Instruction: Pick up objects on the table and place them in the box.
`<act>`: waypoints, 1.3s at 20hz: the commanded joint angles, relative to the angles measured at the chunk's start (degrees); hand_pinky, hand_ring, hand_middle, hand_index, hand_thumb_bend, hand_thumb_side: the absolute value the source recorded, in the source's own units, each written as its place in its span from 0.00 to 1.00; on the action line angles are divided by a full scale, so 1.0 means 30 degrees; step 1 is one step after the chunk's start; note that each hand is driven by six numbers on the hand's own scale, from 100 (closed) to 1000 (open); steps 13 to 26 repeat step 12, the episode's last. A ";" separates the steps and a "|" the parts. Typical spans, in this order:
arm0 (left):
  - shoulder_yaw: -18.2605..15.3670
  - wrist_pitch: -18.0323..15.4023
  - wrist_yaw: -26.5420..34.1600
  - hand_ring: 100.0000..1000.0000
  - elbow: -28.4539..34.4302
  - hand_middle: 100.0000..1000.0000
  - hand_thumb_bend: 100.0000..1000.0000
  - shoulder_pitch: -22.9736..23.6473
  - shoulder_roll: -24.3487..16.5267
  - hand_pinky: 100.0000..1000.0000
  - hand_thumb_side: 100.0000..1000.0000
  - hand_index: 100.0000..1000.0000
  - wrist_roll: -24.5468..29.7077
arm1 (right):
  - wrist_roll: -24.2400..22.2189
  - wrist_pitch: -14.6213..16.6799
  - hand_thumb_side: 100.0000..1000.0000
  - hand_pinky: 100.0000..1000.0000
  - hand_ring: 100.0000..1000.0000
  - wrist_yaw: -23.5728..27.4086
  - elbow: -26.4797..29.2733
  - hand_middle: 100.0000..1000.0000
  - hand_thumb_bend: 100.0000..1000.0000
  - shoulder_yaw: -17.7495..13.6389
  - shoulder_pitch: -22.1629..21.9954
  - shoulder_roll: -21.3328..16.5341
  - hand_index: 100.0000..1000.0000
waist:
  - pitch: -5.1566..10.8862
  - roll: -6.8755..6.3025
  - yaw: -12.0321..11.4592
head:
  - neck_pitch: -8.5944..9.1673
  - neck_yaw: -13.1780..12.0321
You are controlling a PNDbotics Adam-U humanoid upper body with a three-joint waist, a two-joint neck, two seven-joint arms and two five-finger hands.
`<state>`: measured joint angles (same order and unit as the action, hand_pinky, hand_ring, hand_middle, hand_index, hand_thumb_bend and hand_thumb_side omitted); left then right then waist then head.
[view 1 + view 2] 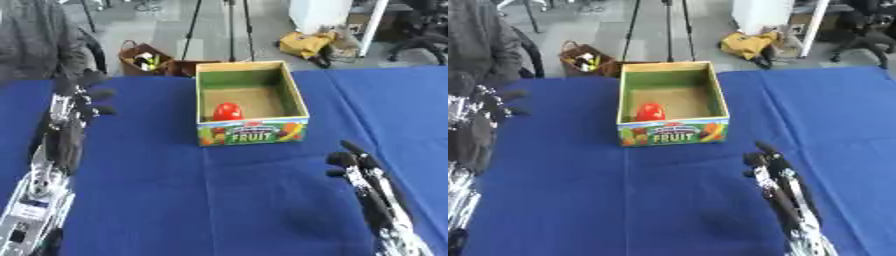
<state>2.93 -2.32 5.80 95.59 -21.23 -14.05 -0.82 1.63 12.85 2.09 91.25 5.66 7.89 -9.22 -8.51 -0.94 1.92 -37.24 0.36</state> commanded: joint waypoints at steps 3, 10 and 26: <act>0.0041 -0.0123 0.0206 0.75 0.0260 0.77 0.53 -0.0088 -0.0194 0.60 1.00 0.84 0.0245 | -0.0066 0.0049 0.63 0.65 0.74 0.0068 0.0455 0.65 0.03 -0.0031 0.0230 -0.0107 0.91 | 0.0148 0.0013 -0.0043 | -0.0006 -0.0045; 0.0075 -0.0302 0.0366 0.74 0.0138 0.77 0.48 0.0169 -0.0342 0.60 1.00 0.84 0.0344 | -0.0019 0.0044 0.63 0.65 0.74 0.0064 0.0423 0.64 0.02 -0.0065 0.0214 -0.0069 0.91 | 0.0074 -0.0032 -0.0066 | 0.0018 0.0040; 0.0090 -0.0363 0.0421 0.74 0.0127 0.76 0.47 0.0200 -0.0370 0.60 1.00 0.84 0.0431 | -0.0004 0.0053 0.63 0.65 0.74 0.0083 0.0421 0.64 0.03 -0.0072 0.0231 -0.0074 0.91 | 0.0060 -0.0042 -0.0061 | 0.0043 0.0058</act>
